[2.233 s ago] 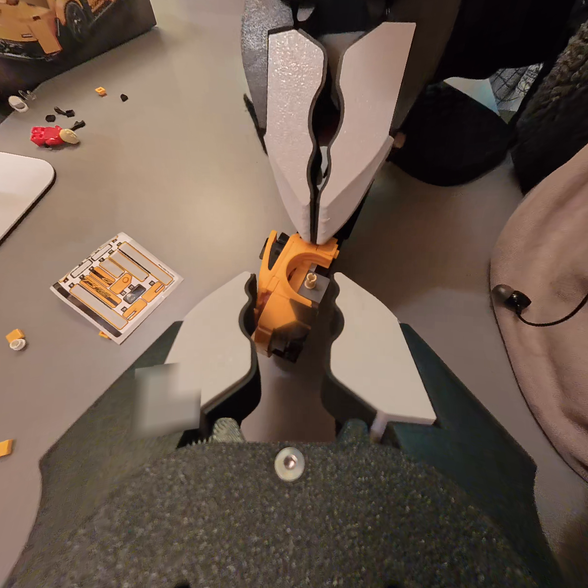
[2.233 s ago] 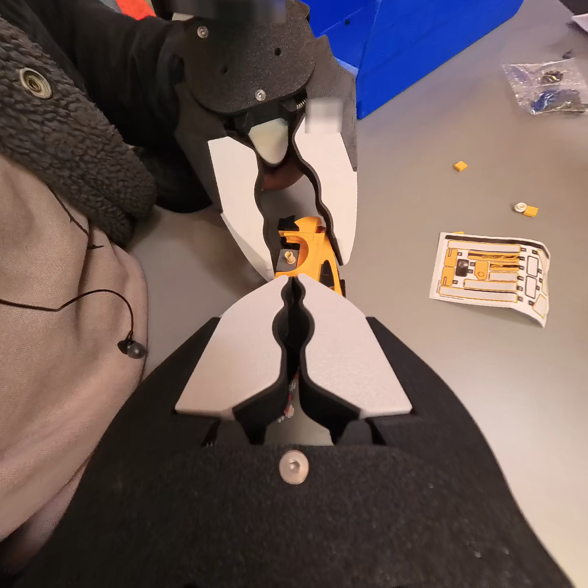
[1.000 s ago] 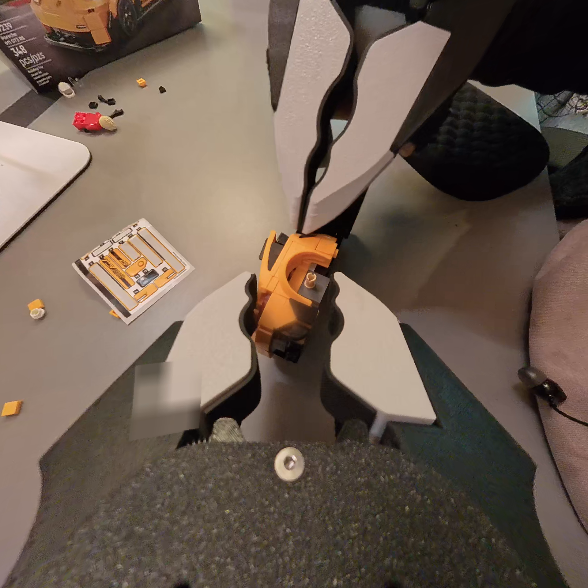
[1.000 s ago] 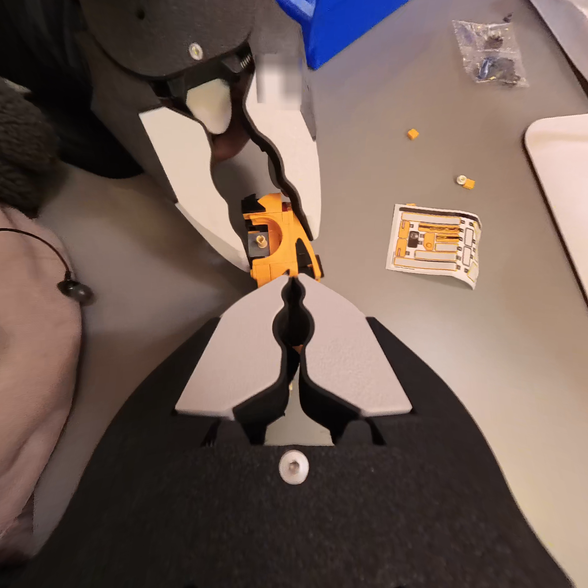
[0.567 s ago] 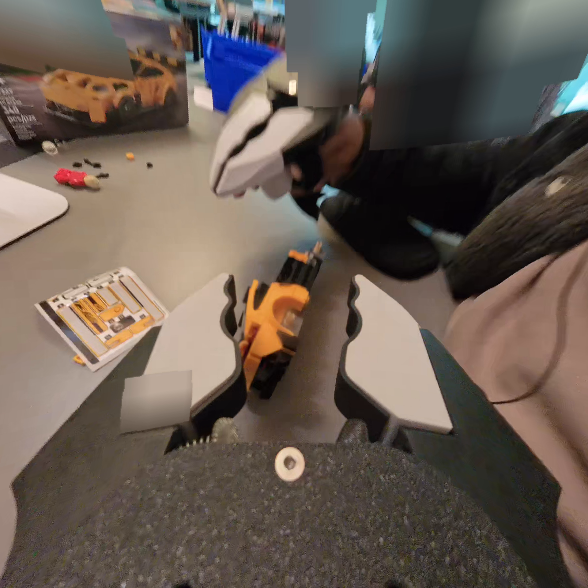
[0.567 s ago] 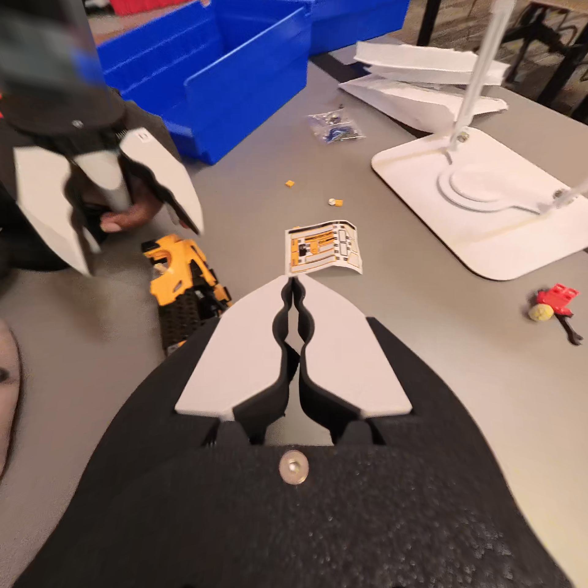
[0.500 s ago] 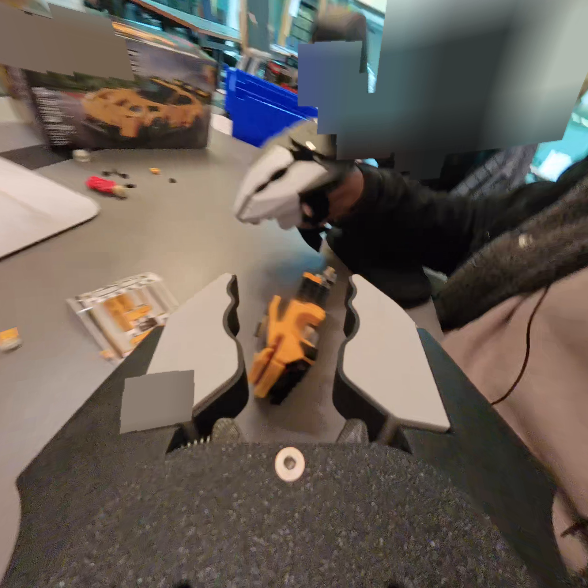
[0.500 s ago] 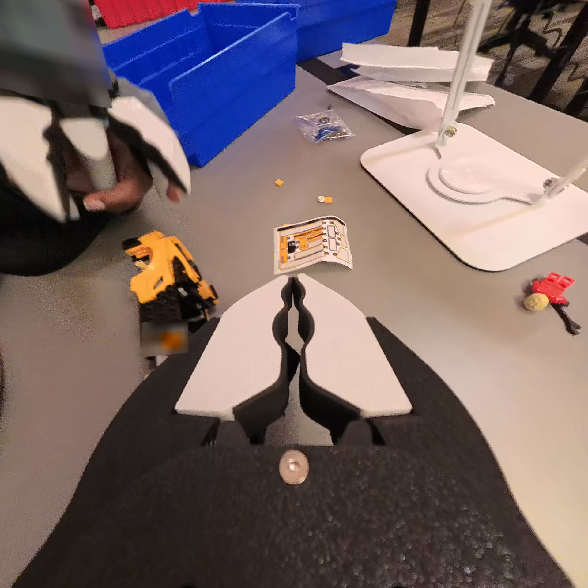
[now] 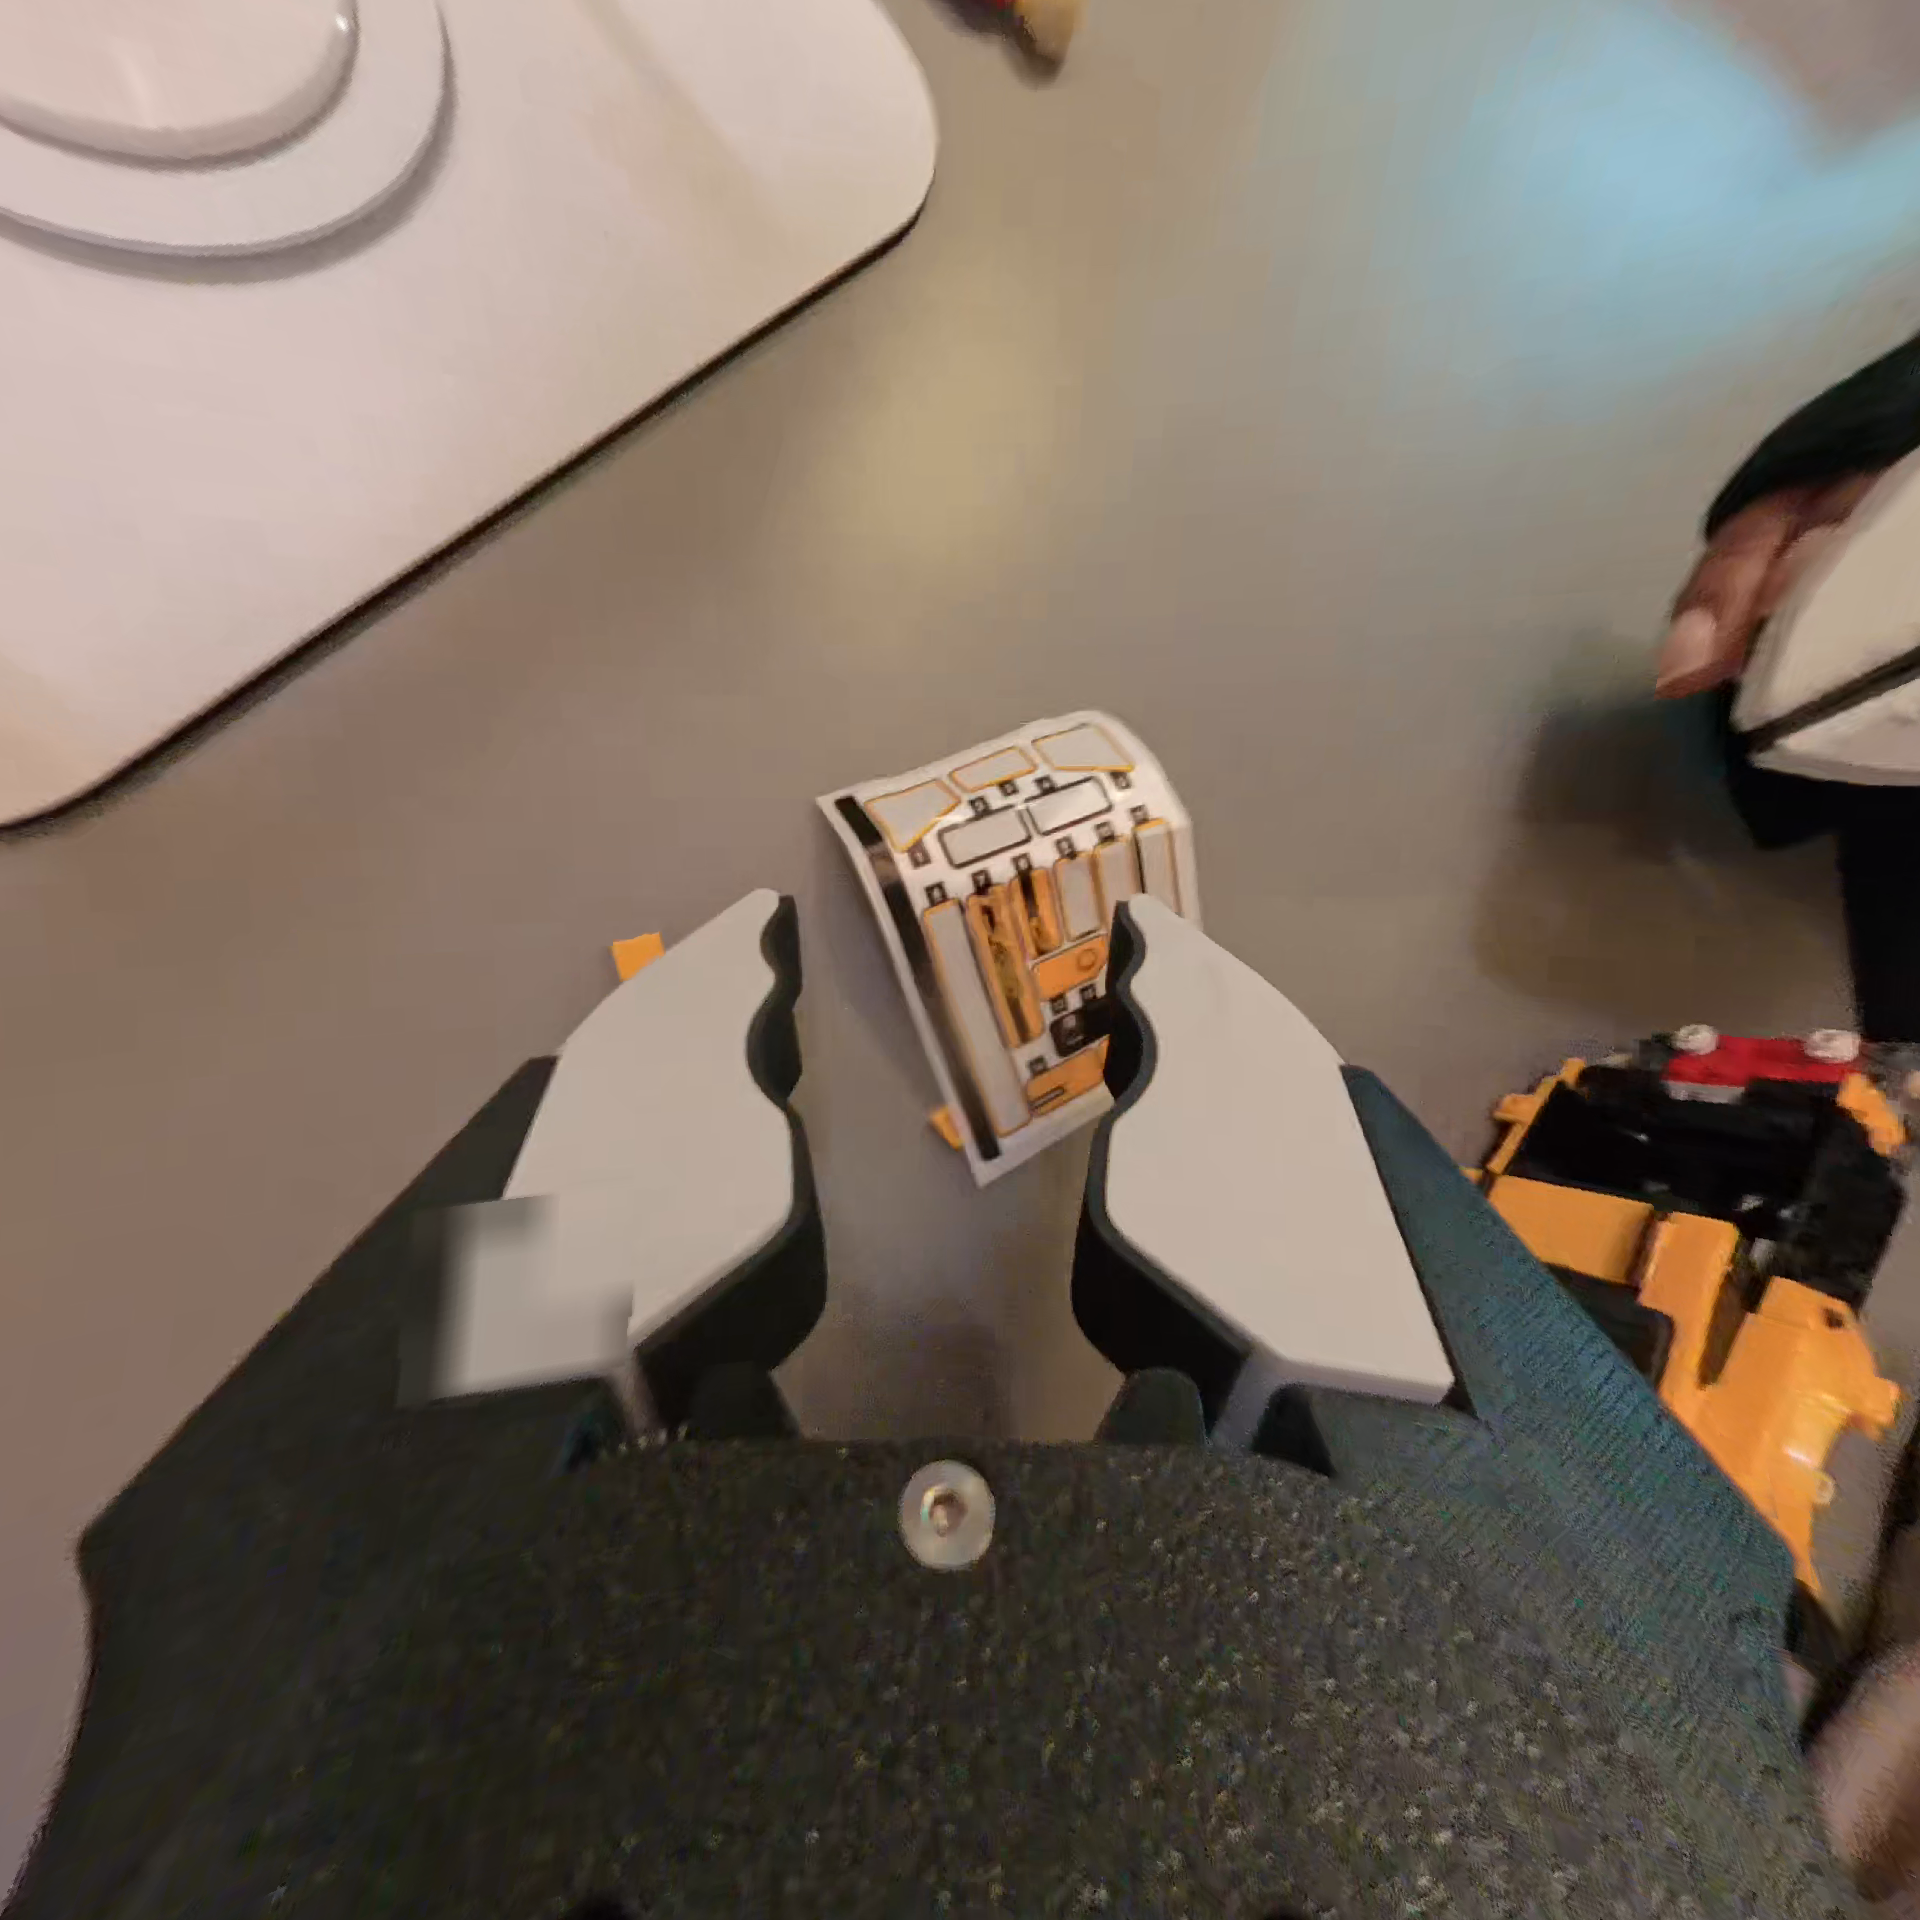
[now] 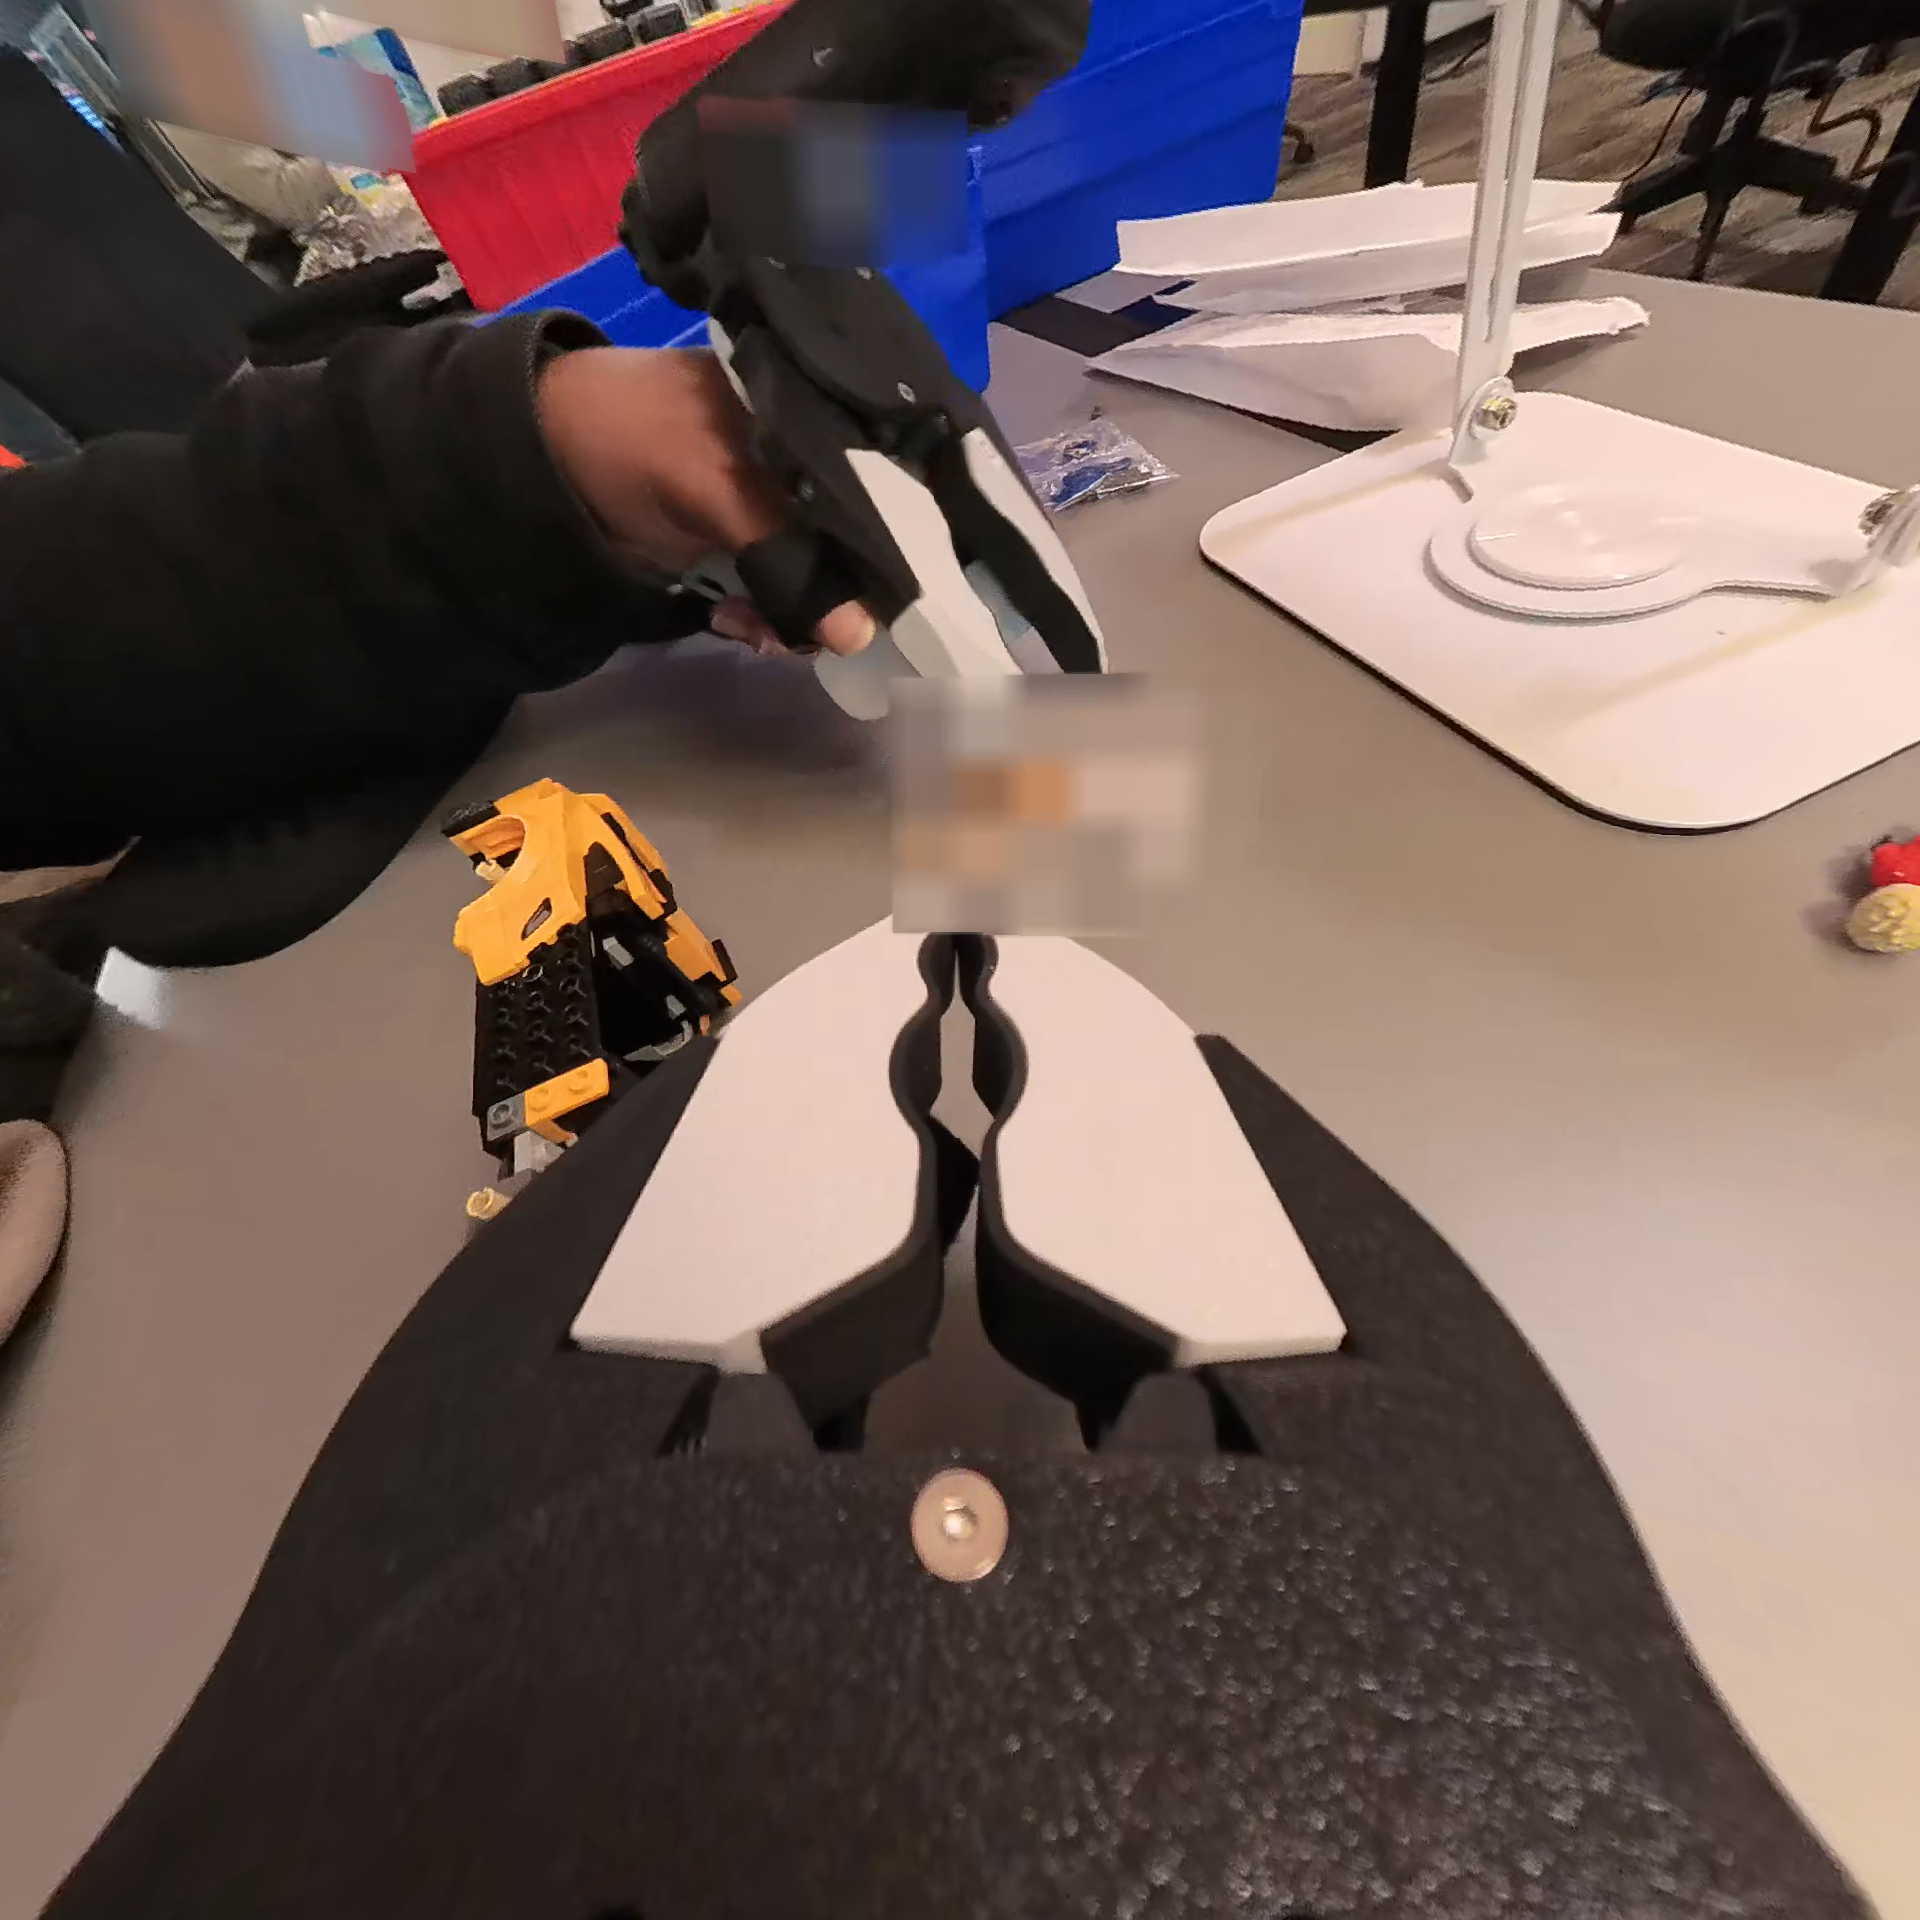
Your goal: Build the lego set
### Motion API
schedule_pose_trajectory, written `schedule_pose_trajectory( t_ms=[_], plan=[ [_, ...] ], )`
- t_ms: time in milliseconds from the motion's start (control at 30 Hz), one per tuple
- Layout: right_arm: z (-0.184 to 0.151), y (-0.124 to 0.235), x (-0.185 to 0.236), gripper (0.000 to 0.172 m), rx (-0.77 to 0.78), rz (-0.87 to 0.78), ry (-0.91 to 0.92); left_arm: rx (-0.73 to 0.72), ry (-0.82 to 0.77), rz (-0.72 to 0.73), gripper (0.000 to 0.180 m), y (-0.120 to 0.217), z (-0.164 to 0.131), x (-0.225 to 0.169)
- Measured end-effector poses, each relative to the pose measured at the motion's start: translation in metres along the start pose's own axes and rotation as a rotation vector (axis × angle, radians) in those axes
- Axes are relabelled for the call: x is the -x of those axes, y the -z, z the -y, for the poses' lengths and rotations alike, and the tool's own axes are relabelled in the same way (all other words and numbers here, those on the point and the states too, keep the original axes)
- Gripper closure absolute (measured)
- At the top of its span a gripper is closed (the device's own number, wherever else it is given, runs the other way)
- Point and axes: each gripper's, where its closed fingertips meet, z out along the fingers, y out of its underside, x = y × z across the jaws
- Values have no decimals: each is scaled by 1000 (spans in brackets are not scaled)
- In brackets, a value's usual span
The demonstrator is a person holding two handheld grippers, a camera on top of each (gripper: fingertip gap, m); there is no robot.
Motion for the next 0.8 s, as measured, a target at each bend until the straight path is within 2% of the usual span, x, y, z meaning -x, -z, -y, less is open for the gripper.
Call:
schedule_pose_trajectory(
  t_ms=[233, 300, 367, 433, 633, 767, 800],
  plan=[
    [-3, -1, 5, 172, 5, 23, -16, 7, 21, -45, 138, -4, -3, -6],
    [-3, -1, 4, 172, 4, 20, -18, 3, 35, -69, 153, -6, -4, -7],
    [-2, 0, 3, 172, 1, 12, -18, -4, 12, -143, 180, -9, -7, -16],
    [-2, 1, 1, 172, -6, 4, -19, -101, 15, -246, 180, -6, 2, -31],
    [11, 8, -3, 172, -85, -35, 8, -413, 55, -368, 180, 32, 38, -60],
    [20, 12, -6, 172, -149, -45, -22, -492, 47, -423, 180, 42, 41, -84],
    [23, 13, -6, 163, -166, -35, -39, -506, 36, -434, 180, 45, 42, -89]
  ],
)
